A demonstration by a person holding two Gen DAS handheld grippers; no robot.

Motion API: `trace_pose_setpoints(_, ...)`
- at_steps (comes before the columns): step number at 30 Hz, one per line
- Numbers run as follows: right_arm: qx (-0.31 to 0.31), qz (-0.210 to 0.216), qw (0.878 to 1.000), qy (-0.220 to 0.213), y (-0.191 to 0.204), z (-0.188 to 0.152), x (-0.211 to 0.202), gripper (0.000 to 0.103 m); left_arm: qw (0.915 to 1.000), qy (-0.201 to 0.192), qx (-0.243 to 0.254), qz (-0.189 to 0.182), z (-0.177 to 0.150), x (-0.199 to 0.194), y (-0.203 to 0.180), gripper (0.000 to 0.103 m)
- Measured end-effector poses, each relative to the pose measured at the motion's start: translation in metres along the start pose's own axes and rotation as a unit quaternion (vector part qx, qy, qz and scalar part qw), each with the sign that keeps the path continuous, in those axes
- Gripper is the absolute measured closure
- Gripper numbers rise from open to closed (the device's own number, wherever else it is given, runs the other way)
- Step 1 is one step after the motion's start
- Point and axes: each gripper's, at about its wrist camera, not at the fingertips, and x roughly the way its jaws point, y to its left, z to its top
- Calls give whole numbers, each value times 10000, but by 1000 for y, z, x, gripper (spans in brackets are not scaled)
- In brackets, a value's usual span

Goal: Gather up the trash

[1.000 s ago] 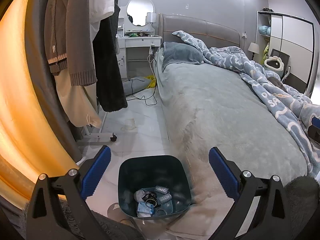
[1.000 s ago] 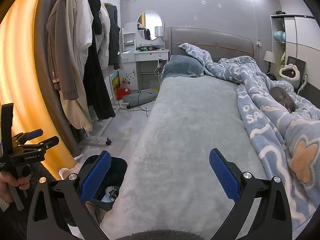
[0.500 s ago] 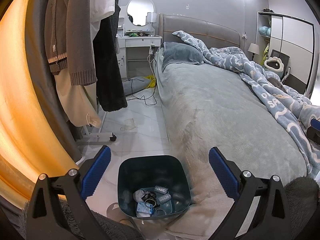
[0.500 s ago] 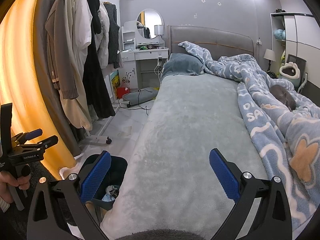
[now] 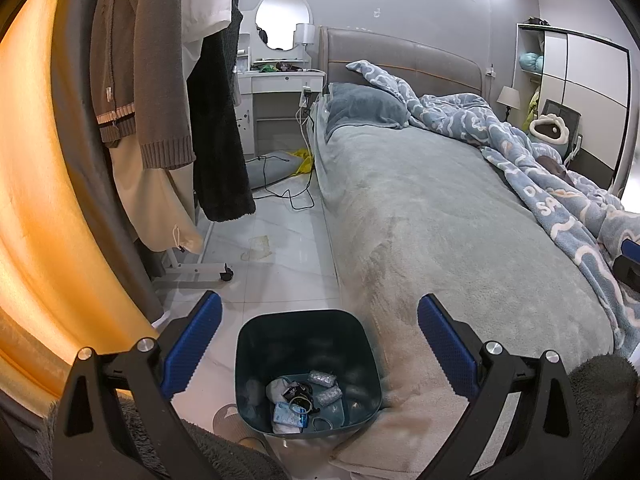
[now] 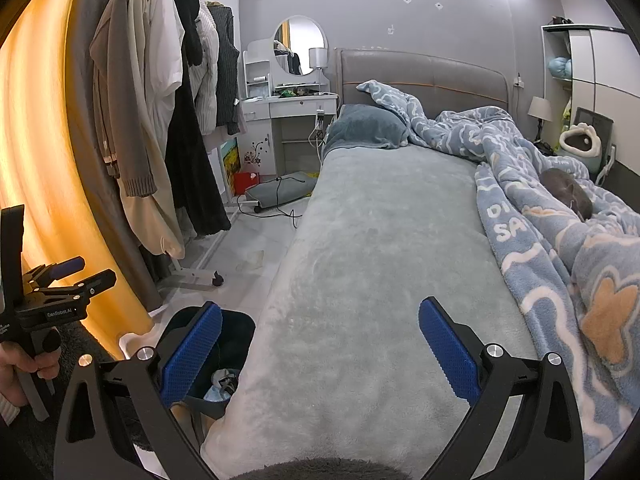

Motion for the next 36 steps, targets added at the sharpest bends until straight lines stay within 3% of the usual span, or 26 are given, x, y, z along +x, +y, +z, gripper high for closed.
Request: trace_pose_setpoints(36, 0, 7, 10000, 7, -2, 2, 0, 3, 10000, 20, 14, 12, -1, 0, -1, 3)
